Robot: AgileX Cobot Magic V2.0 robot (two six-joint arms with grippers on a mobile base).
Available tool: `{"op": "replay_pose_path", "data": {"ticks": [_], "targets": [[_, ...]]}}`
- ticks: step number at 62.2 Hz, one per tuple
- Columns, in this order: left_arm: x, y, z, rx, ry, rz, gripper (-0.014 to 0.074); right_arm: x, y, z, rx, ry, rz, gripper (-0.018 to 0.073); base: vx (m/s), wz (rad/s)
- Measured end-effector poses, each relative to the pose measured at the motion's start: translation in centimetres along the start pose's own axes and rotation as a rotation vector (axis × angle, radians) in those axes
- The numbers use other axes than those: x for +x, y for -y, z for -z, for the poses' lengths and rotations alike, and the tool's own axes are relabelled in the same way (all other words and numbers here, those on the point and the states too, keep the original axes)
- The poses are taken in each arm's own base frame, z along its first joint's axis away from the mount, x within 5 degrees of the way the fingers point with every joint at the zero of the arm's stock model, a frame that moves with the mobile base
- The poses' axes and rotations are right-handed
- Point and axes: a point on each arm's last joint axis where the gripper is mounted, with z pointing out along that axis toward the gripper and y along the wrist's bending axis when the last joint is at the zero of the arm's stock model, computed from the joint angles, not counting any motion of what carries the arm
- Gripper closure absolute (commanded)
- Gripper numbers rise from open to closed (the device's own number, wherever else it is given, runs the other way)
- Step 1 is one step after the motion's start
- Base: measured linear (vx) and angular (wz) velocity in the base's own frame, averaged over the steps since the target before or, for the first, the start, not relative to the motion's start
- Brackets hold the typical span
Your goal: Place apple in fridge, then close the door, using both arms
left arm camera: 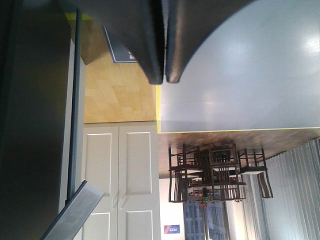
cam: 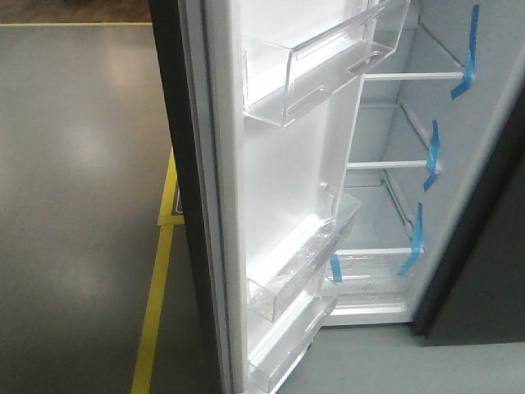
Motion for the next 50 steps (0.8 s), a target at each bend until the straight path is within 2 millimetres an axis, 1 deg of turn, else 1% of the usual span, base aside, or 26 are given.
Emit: {"op": "replay_pose_path", "data": {"ticks": [50], "targets": [[0.00,0.00,0.00,0.000,0.000,0.000,0.0603,0.00,0.00,0.00,0.000,0.000,0.000,0.0566,0.04,-0.01]]}}
